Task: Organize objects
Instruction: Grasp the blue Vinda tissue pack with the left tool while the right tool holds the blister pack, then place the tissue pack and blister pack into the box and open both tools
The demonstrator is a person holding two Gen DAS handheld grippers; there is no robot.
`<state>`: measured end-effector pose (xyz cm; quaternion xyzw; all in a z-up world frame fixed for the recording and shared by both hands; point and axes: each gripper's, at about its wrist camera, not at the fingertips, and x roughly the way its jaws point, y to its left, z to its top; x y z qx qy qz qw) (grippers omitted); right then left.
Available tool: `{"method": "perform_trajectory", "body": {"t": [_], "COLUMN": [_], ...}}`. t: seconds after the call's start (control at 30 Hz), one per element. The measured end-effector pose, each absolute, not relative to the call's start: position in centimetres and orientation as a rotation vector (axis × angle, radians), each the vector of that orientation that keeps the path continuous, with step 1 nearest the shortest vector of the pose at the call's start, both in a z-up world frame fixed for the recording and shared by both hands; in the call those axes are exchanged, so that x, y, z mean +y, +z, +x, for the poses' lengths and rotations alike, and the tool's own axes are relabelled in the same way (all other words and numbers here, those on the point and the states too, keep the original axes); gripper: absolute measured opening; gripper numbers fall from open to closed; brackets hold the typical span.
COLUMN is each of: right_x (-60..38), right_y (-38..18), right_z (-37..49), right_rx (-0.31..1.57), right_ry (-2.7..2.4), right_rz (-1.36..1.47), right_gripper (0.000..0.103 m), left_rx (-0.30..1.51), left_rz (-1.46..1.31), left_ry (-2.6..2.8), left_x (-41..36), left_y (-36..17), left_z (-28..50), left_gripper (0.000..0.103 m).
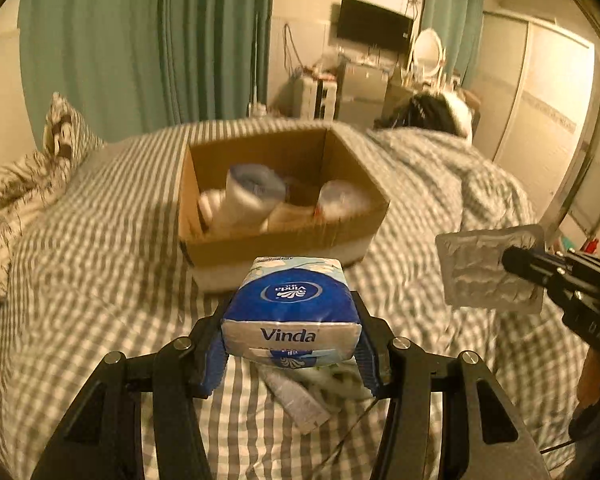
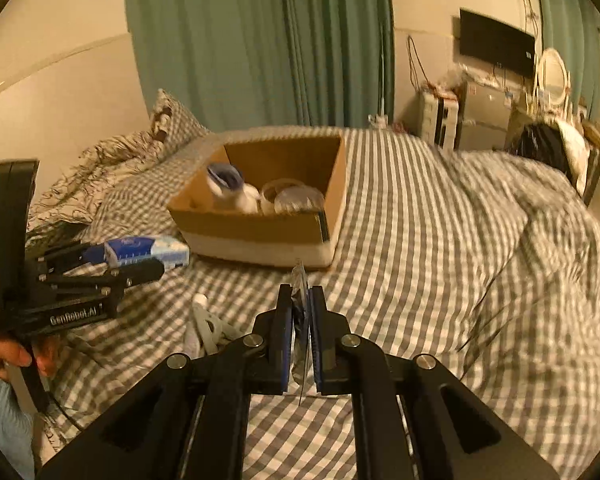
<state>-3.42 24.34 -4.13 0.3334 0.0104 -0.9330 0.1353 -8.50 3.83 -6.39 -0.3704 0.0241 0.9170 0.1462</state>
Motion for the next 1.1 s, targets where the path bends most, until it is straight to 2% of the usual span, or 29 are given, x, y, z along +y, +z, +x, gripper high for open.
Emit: {"method": "perform_trajectory", "body": {"t": [0.13, 0.3, 0.47, 0.6, 0.83, 1.0, 1.1], "right_x": [23.7, 22.2, 20.6, 19.4, 19.7, 20.1, 20.4], "right_y": [-0.7, 3.4, 5.3, 3.7, -1.9, -4.4, -4.5], "right_z": [-4.4, -8.1, -12.7, -18.3, -24.9, -26.8, -27.2], "right_rx": [0.069, 0.059, 0.078, 0.104, 0.003, 0.006, -0.004], "right_ry": [-2.715, -2.705, -2.697, -2.683, -2.662, -2.647, -2.652], "right_rz": [0.878, 0.754, 0.713, 0.797, 0.928, 0.969, 0.944], "right_gripper": [0.008, 0.008, 0.008, 0.008, 0.008, 0.008, 0.008], "left_rx": [0.125, 0.089, 0.129, 0.188, 0.238, 0.249, 0.282], "left_rz": [-1.007, -0.962, -0.932, -0.966, -1.043, -1.115, -1.114], "left_ry": [2.711, 2.758, 2.796, 2.805, 2.755, 2.723, 2.698], "left_x": [4.0, 3.7, 4.0, 4.4, 5.1, 5.3, 6.0], "left_y": [-3.5, -0.5, 0.9, -0.2, -4.9, -7.8, -8.3], "left_z": [-10.6, -14.4, -18.9, -22.5, -27.0, -28.2, -28.1], "left_gripper": [0.054, 0.054, 0.054, 0.054, 0.054, 0.054, 0.059]}}
